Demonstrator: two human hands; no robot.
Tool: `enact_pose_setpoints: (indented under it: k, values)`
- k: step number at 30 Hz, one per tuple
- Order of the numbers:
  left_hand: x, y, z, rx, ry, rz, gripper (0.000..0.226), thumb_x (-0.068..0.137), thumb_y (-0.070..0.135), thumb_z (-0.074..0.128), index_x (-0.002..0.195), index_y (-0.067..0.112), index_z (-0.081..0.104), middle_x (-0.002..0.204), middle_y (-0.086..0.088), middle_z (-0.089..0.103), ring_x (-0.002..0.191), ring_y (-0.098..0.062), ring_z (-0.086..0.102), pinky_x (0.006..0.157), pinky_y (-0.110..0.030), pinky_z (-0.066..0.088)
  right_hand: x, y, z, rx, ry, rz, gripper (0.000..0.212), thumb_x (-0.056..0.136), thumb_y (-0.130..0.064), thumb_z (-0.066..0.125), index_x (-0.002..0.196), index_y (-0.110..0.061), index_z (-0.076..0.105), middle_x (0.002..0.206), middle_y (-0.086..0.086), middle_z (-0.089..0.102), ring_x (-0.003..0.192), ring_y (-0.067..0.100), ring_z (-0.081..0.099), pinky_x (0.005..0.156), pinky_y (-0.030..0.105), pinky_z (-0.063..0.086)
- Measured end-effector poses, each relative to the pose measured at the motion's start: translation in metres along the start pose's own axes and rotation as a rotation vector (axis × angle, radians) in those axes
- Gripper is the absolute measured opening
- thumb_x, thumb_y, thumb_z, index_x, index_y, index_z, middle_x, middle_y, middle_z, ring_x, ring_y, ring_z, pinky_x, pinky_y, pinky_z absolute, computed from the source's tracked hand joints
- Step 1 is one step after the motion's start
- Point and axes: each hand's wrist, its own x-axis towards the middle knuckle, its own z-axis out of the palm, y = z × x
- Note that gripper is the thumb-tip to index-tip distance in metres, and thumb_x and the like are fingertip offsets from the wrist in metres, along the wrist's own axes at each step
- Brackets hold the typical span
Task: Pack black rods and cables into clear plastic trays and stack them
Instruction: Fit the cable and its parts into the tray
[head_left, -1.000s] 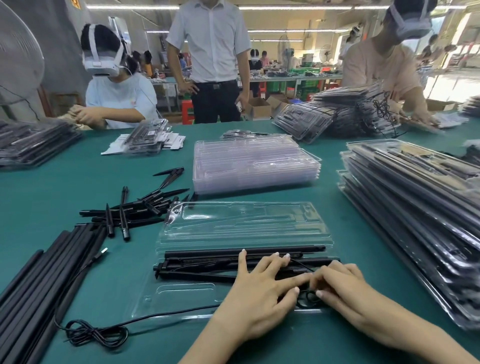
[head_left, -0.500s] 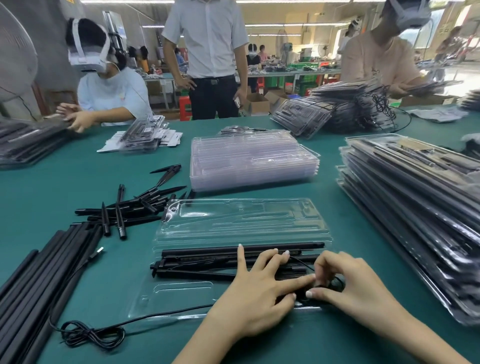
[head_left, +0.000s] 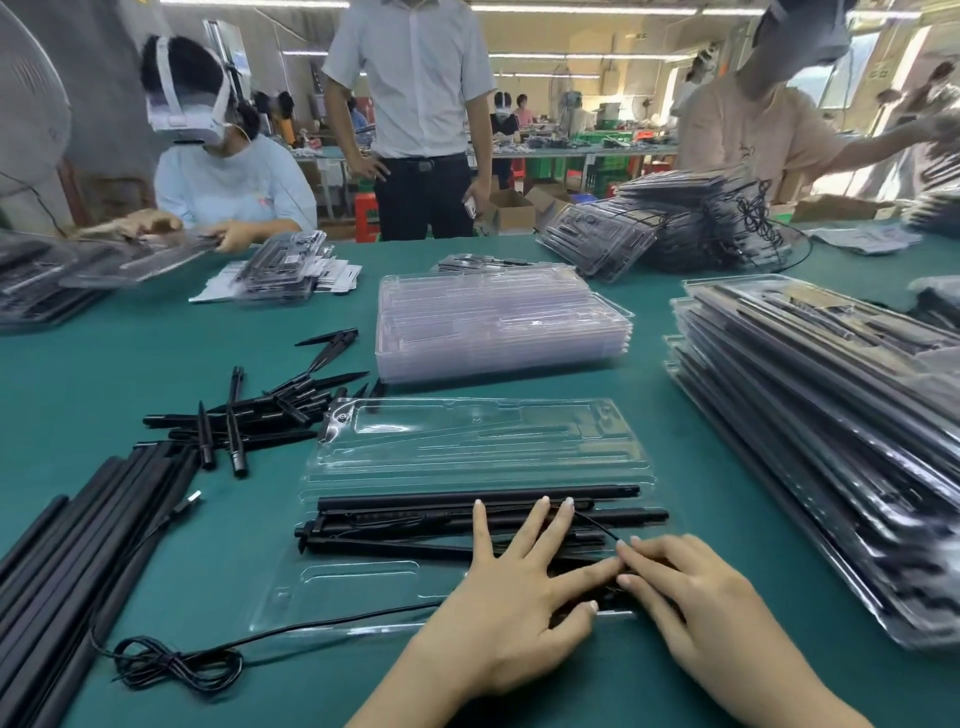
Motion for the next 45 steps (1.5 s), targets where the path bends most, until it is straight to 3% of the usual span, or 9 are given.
enact_pose_setpoints:
  k: [4, 9, 14, 17, 22, 26, 30, 37, 45]
  values:
    - [0.0, 0.0, -0.001, -0.081, 0.016, -0.025, 0.048, 0.099, 0.047, 0.025, 0.145, 0.049, 0.011, 0.158, 0.012, -0.019, 0.14, 0.0, -0.028, 0.106, -0.059, -0.026, -0.001, 0.0, -0.005, -0.086, -0.019, -0.032, 0.032, 0.095, -0.032, 0.05, 0.094, -0.014, 0.077, 0.086, -0.008, 0.071, 0.073, 0.012, 0.068, 0.059, 0.018, 0.053]
    - [0.006, 0.003, -0.004, -0.14, -0.012, -0.117, 0.057, 0.095, 0.06, 0.008, 0.149, 0.046, -0.005, 0.157, 0.019, -0.014, 0.136, 0.006, -0.028, 0.106, -0.056, -0.028, 0.0, -0.003, 0.0, -0.192, 0.04, -0.091, 0.071, 0.102, -0.037, 0.013, 0.091, -0.009, 0.078, 0.083, -0.003, 0.071, 0.067, 0.015, 0.066, 0.066, 0.024, 0.051]
    - [0.021, 0.014, 0.0, -0.098, 0.078, -0.221, 0.045, 0.1, 0.052, 0.014, 0.145, 0.053, 0.015, 0.159, 0.015, 0.009, 0.145, -0.003, -0.006, 0.105, -0.058, -0.026, 0.002, 0.004, -0.003, 0.082, -0.085, 0.159, 0.013, 0.087, -0.02, 0.067, 0.091, -0.027, 0.078, 0.084, -0.012, 0.064, 0.078, 0.009, 0.064, 0.068, 0.03, 0.045]
    - [0.028, 0.016, 0.0, -0.138, 0.093, -0.241, 0.042, 0.102, 0.044, 0.026, 0.144, 0.053, 0.024, 0.158, 0.018, 0.01, 0.146, -0.004, -0.007, 0.104, -0.06, -0.025, 0.01, 0.01, -0.007, 0.332, -0.162, 0.358, 0.014, 0.078, -0.022, 0.078, 0.089, -0.031, 0.078, 0.081, -0.016, 0.066, 0.08, 0.002, 0.063, 0.077, 0.028, 0.048]
    - [0.027, 0.02, 0.006, -0.088, 0.098, -0.235, 0.047, 0.101, 0.051, 0.019, 0.147, 0.051, 0.011, 0.157, 0.022, -0.01, 0.143, -0.006, -0.022, 0.097, -0.054, -0.037, 0.007, 0.001, -0.003, -0.07, -0.137, 0.141, 0.024, 0.063, -0.013, 0.088, 0.08, -0.025, 0.077, 0.069, -0.013, 0.067, 0.062, 0.016, 0.064, 0.056, 0.029, 0.055]
    - [0.03, 0.023, 0.006, 0.035, 0.051, -0.216, 0.052, 0.101, 0.052, 0.014, 0.149, 0.046, -0.004, 0.156, 0.016, -0.021, 0.138, -0.013, -0.034, 0.094, -0.059, -0.037, -0.001, 0.005, 0.008, -0.162, 0.058, -0.062, 0.011, 0.084, -0.016, 0.063, 0.084, -0.015, 0.075, 0.075, -0.007, 0.064, 0.072, 0.01, 0.048, 0.06, 0.022, 0.042]
    - [0.034, 0.025, 0.002, 0.068, -0.008, -0.211, 0.052, 0.103, 0.044, 0.013, 0.15, 0.04, -0.009, 0.155, 0.012, -0.026, 0.139, -0.017, -0.034, 0.094, -0.061, -0.032, -0.01, 0.005, 0.003, -0.182, 0.011, -0.118, 0.07, 0.101, -0.038, 0.011, 0.102, -0.006, 0.074, 0.091, 0.002, 0.071, 0.081, 0.013, 0.049, 0.069, 0.028, 0.033]
    - [0.036, 0.031, 0.005, -0.008, 0.015, -0.25, 0.05, 0.103, 0.039, 0.016, 0.15, 0.042, 0.0, 0.157, 0.012, -0.021, 0.142, -0.013, -0.027, 0.098, -0.064, -0.029, -0.017, -0.011, 0.0, -0.21, 0.065, -0.112, 0.049, 0.1, -0.038, 0.014, 0.126, -0.011, 0.045, 0.11, 0.001, 0.071, 0.078, 0.013, 0.056, 0.071, 0.024, 0.033]
    - [0.034, 0.027, 0.011, 0.012, 0.099, -0.203, 0.047, 0.103, 0.042, 0.018, 0.149, 0.044, 0.009, 0.159, 0.012, -0.014, 0.144, -0.013, -0.023, 0.095, -0.063, -0.032, 0.02, -0.005, -0.018, 0.028, 0.075, 0.06, 0.033, 0.091, -0.038, 0.037, 0.105, -0.032, 0.067, 0.095, -0.016, 0.068, 0.088, -0.002, 0.048, 0.07, 0.026, 0.026]
